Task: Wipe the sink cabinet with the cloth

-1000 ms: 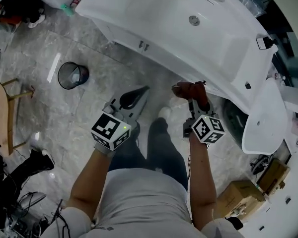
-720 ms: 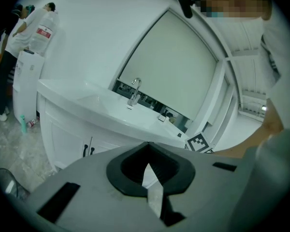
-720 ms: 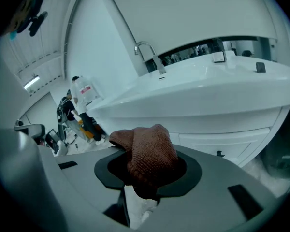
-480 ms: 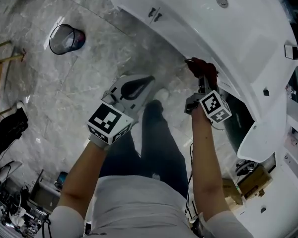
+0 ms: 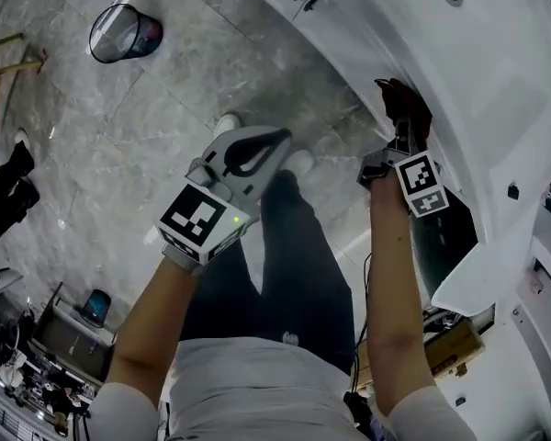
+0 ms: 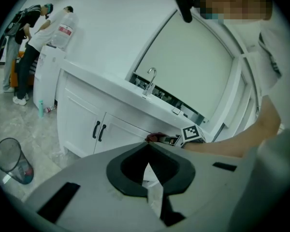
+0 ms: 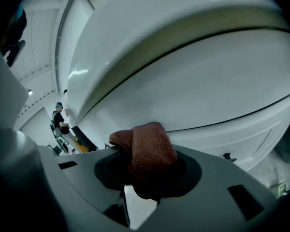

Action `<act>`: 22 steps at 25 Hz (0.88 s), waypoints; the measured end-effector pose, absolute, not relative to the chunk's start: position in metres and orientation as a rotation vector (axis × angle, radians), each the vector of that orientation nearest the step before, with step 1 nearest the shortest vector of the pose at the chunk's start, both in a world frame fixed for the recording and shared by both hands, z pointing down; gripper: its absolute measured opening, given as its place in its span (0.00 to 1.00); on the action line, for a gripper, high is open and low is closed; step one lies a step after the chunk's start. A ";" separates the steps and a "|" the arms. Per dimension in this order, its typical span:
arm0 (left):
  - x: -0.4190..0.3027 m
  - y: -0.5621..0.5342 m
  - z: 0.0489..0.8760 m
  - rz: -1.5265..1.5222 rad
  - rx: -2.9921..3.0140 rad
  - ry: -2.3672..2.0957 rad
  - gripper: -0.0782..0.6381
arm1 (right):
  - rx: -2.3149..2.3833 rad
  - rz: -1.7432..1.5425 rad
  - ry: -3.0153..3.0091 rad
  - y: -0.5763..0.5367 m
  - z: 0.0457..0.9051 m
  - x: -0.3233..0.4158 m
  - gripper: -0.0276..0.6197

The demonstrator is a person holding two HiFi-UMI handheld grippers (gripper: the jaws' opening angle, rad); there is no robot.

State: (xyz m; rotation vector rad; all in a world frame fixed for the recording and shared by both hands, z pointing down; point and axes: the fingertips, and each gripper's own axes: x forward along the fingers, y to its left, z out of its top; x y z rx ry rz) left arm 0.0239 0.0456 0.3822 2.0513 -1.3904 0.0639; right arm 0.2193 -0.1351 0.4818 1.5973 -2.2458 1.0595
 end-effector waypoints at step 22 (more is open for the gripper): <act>0.035 0.065 0.465 -0.012 1.828 -1.550 0.12 | 1.399 1.078 -2.141 -0.149 0.630 0.221 0.25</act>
